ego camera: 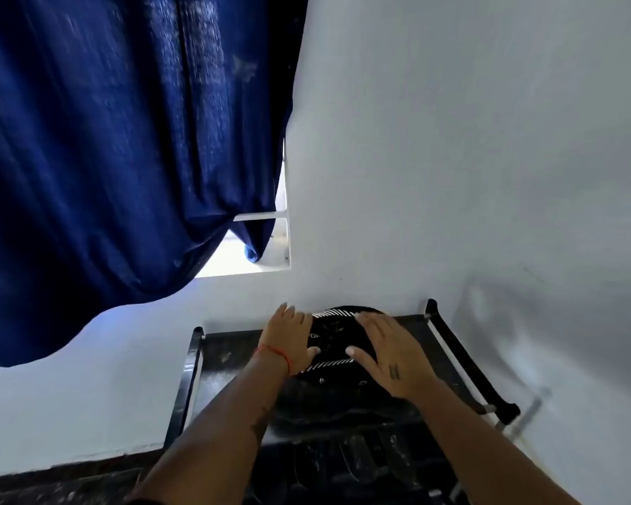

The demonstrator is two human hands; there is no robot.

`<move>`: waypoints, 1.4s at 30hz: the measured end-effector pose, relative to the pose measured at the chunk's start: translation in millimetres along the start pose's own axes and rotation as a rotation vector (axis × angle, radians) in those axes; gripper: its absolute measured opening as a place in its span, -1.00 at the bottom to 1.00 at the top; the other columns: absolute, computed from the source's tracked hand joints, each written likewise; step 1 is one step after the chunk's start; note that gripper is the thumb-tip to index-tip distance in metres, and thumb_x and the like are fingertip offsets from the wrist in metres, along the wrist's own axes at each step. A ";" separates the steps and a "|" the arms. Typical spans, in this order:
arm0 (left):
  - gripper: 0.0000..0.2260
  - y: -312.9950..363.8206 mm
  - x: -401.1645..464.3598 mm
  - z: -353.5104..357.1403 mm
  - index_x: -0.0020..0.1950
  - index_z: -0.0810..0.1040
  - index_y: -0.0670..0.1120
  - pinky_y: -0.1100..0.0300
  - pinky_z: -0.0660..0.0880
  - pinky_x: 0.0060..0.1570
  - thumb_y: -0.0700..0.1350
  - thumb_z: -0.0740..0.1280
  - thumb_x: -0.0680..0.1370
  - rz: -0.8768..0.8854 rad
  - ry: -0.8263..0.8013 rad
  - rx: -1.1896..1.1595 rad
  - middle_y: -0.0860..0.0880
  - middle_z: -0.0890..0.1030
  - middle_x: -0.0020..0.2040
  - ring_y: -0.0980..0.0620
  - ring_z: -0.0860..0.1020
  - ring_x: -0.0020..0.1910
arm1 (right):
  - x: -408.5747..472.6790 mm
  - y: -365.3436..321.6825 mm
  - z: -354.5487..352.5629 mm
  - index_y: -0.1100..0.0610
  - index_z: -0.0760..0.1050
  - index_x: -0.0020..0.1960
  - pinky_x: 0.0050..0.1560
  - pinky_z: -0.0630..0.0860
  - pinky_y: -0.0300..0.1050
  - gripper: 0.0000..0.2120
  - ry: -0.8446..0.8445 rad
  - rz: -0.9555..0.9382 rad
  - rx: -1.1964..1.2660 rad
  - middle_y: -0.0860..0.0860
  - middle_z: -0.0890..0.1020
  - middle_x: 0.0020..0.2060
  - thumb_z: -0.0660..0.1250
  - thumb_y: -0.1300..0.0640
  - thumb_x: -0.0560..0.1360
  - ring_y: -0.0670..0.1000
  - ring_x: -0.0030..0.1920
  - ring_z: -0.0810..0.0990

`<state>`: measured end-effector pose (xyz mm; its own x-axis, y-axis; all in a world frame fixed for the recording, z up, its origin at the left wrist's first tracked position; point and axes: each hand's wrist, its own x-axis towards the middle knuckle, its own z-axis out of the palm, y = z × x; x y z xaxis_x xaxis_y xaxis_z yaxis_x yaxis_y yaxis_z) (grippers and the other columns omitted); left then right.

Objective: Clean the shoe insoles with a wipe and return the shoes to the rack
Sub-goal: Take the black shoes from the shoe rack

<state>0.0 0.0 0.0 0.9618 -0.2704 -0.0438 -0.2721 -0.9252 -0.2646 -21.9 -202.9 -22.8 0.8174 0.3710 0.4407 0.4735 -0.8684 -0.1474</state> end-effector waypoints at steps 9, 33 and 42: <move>-0.70 17.5 21.7 26.3 0.33 0.46 -0.10 0.04 0.31 0.25 -0.13 0.14 0.62 0.091 -0.208 0.427 -0.08 0.52 0.31 -0.08 0.46 0.30 | -36.9 16.3 54.2 0.05 0.61 -0.09 -0.57 0.45 -0.18 -0.42 -0.064 -0.290 -0.277 -0.09 0.56 -0.43 -0.05 -0.29 0.51 -0.08 -0.51 0.50; -0.75 156.0 -184.9 -26.0 0.14 0.56 -0.09 0.15 0.35 -0.16 -0.27 0.16 0.57 -0.209 0.252 0.163 -0.04 0.60 0.09 -0.05 0.57 0.09 | -252.6 24.7 -72.6 0.09 0.56 -0.35 -0.61 0.27 -0.26 -0.76 0.164 0.089 -0.436 -0.02 0.52 -0.59 0.53 -0.03 0.29 0.02 -0.63 0.47; -0.74 273.9 -233.7 -8.9 0.12 0.58 -0.12 0.15 0.37 -0.19 -0.28 0.16 0.56 -0.175 0.175 -0.023 -0.08 0.63 0.07 -0.08 0.60 0.07 | -372.0 29.1 -79.0 0.04 0.43 0.20 -0.36 0.29 -0.16 -0.61 -0.126 0.312 -0.405 0.00 0.63 -0.14 -0.06 -0.14 0.62 0.04 -0.17 0.61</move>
<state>-299.6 -192.6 -53.7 0.9749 -0.1454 0.1687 -0.1043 -0.9673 -0.2310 -338.1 -392.1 -121.1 0.9443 0.0893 0.3166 0.0570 -0.9923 0.1101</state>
